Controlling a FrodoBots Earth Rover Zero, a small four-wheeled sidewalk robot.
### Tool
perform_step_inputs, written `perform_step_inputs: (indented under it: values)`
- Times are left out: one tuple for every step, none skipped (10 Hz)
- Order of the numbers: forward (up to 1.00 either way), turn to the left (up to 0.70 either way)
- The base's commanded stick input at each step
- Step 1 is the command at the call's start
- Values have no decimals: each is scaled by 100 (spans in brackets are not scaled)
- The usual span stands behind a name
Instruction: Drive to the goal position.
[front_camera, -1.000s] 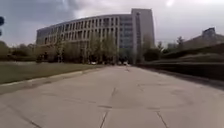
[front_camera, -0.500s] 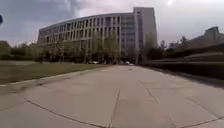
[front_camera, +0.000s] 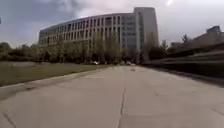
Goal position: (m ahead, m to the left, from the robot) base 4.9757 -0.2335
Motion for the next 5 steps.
perform_step_inputs:
  values:
    - [100, -27]
    - [100, -27]
    - [100, -27]
    - [100, -27]
    - [100, -27]
